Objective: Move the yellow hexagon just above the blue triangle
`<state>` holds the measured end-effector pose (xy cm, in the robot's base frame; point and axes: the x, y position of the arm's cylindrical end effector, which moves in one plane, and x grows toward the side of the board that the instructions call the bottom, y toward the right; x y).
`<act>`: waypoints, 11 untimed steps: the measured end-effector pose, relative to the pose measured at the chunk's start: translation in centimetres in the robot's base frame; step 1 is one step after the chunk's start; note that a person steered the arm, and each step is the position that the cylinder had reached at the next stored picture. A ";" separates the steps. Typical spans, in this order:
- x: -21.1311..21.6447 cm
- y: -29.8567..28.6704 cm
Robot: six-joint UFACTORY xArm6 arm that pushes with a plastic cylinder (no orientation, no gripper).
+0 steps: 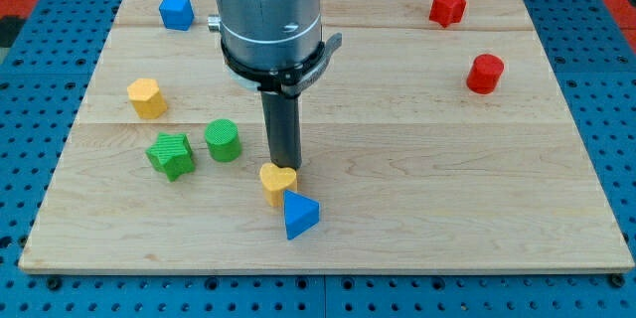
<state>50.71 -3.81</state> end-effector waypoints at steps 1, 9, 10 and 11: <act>1.1 0.1; -13.0 -22.6; -7.6 -23.6; -9.0 -20.6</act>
<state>41.69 -24.42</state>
